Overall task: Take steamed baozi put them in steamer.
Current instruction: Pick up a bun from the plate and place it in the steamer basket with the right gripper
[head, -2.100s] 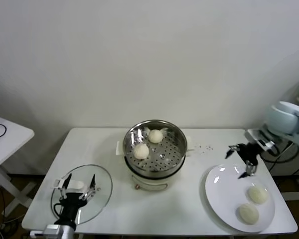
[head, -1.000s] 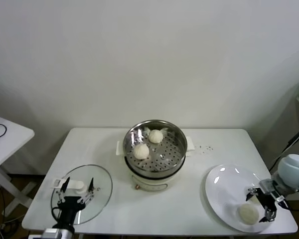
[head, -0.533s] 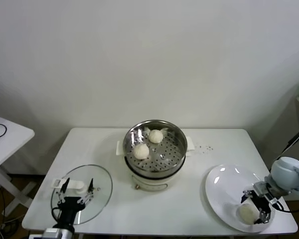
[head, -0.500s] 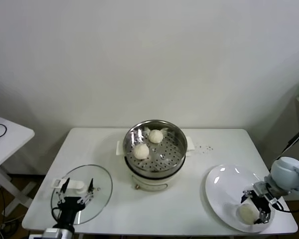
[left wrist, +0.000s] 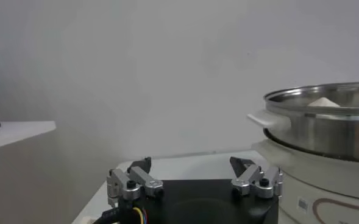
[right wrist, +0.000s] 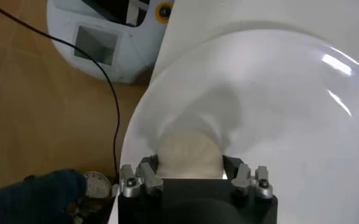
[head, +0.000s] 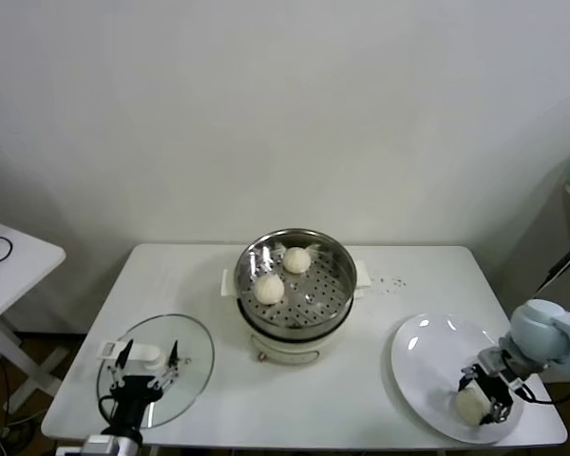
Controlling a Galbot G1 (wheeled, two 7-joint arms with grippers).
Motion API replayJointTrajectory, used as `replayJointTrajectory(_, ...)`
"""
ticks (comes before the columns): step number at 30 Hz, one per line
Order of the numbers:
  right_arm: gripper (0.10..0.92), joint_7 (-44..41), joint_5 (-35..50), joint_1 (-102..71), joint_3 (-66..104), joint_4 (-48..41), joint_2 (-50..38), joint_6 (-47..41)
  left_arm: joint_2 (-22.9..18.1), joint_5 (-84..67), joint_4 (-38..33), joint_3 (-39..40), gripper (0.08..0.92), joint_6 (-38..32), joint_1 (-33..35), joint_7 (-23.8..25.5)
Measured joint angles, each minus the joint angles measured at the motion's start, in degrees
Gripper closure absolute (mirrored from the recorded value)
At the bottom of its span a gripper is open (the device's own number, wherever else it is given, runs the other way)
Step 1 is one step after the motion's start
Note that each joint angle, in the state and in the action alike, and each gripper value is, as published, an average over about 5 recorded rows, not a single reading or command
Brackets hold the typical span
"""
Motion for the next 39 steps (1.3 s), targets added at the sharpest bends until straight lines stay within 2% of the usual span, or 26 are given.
replayJointTrajectory(9,0.345,-1.1,0.0,3.2,-0.2,0.7,0.2,1.3,0.0,0.1,-0.1,-0.1,0.177,0.0,0.1,0.0)
replayJointTrajectory(21,0.347,-4.9,-7.7,18.8,-0.3,4.2,2.9,10.8,0.0,1.3,0.3,0.5,0.177,0.3,-0.6,0.2)
replayJointTrajectory(31,0.347,-5.2,-18.7,32.1,-0.8,7.8,11.0,21.7,-0.2,2.6,0.4,0.8,0.177,1.0,-1.3,0.2)
replayJointTrajectory(39,0.347,-4.8,-23.8,36.5,-2.8,9.4,20.3,25.3,-0.3,3.5,0.0,0.8,0.177,1.4,-1.1,0.2)
